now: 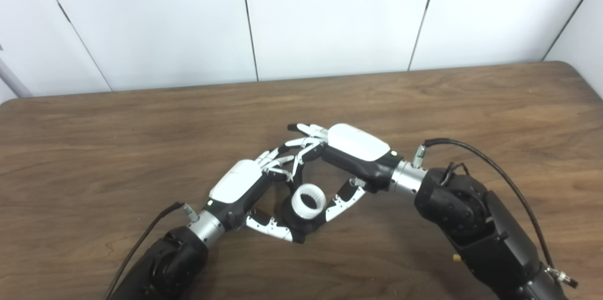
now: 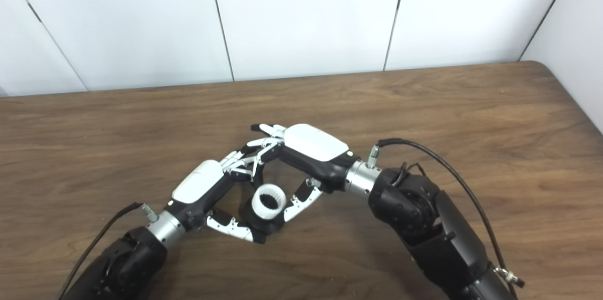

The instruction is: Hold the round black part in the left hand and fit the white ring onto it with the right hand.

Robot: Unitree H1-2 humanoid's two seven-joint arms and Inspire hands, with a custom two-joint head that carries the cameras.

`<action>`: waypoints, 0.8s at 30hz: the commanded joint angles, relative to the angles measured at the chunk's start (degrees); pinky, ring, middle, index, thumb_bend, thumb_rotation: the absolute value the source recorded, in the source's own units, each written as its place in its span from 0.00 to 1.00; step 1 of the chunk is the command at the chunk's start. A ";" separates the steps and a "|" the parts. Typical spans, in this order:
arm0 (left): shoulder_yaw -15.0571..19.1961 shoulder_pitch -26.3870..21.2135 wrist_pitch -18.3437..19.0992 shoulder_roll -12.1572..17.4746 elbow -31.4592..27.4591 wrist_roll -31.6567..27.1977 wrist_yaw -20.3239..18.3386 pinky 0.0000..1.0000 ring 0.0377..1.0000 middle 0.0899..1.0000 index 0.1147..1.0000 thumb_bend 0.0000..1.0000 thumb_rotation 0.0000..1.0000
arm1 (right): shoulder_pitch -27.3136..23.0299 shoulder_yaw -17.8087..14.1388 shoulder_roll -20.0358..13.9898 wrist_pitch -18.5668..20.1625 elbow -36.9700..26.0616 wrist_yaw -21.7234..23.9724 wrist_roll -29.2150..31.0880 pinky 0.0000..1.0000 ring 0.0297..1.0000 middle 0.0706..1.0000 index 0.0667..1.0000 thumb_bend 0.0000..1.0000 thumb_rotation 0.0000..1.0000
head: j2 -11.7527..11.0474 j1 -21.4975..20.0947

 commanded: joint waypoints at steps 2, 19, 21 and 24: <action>-1.20 0.27 0.06 -0.15 -0.55 2.10 -1.31 1.00 1.00 0.89 0.42 0.53 0.06 | -2.29 -0.09 0.75 -1.69 -0.93 -1.73 -0.09 1.00 1.00 0.85 0.45 0.52 0.13 | 0.07 0.12; -1.46 0.35 0.72 -0.97 -1.38 2.47 -1.60 1.00 1.00 0.89 0.42 0.53 0.06 | -2.32 0.87 2.00 -3.16 0.80 -2.07 -0.90 1.00 1.00 0.85 0.45 0.52 0.14 | 0.20 0.78; -1.42 0.39 0.50 -1.08 -1.27 2.41 -1.42 1.00 1.00 0.89 0.42 0.53 0.06 | -2.23 0.86 1.98 -3.60 1.33 -2.21 -0.72 1.00 1.00 0.85 0.45 0.52 0.14 | 0.18 0.84; -1.44 0.45 0.47 -1.05 -1.44 2.57 -1.27 1.00 1.00 0.88 0.42 0.53 0.06 | -2.09 0.78 1.81 -3.72 1.80 -2.11 -0.37 1.00 1.00 0.85 0.45 0.52 0.13 | 0.26 0.91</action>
